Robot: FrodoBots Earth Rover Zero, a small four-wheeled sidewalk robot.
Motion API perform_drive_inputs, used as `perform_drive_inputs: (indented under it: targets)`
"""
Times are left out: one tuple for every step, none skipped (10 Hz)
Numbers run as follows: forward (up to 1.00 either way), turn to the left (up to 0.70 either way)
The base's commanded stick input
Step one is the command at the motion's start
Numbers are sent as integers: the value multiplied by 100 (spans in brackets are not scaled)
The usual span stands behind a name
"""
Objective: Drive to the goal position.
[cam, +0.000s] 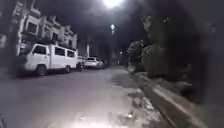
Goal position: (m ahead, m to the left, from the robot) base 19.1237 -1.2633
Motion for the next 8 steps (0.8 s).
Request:
perform_drive_inputs:
  targets:
    - [70,0]
    - [70,0]
    - [70,0]
    - [70,0]
    - [70,0]
    - [70,-24]
    - [70,-35]
    - [70,-1]
